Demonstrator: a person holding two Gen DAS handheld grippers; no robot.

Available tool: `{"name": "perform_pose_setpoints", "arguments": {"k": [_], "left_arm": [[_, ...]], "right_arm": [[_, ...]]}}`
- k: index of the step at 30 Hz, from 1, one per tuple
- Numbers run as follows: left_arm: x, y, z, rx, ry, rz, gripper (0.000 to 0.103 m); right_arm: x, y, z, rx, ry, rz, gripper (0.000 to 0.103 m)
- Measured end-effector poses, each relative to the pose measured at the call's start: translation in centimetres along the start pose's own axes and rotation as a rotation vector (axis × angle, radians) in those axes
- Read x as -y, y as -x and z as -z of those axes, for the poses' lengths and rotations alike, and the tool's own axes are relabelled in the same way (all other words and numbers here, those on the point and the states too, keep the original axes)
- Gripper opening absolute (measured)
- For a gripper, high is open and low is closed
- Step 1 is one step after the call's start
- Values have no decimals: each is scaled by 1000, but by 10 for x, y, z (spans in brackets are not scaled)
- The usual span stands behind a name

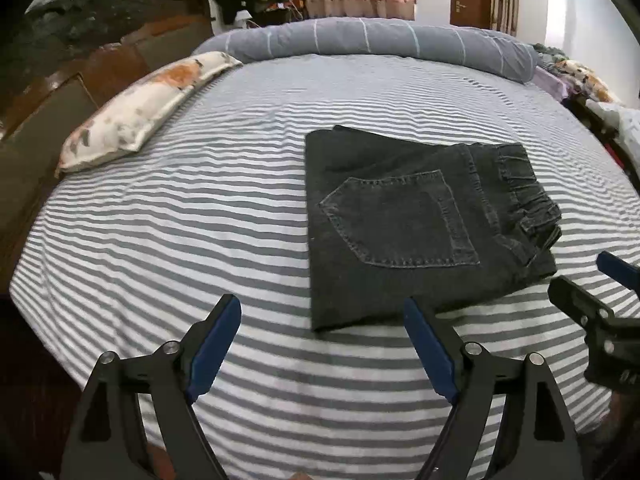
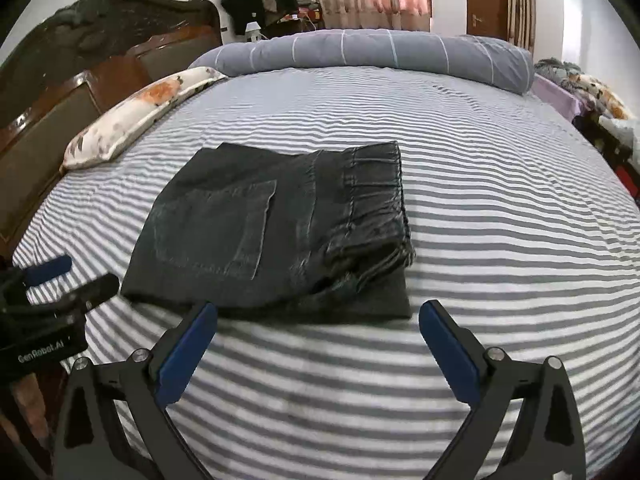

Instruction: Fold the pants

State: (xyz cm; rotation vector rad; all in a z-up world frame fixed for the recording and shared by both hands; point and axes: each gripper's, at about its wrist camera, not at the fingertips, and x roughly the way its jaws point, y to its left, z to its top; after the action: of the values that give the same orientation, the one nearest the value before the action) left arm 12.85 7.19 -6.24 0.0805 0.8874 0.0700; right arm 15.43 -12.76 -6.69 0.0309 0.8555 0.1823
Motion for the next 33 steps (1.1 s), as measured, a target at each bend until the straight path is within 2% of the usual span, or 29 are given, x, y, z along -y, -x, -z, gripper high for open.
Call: {"name": "perform_pose_setpoints", "arguments": {"k": [10,33], "left_arm": [[8,22,22,-7,3,6,84],[16,52,36,33,-1,31,84]], "right_arm": [[-16,21,20,-14,12,-7,101],[-24,47,39,-18,1,-24,101]]}}
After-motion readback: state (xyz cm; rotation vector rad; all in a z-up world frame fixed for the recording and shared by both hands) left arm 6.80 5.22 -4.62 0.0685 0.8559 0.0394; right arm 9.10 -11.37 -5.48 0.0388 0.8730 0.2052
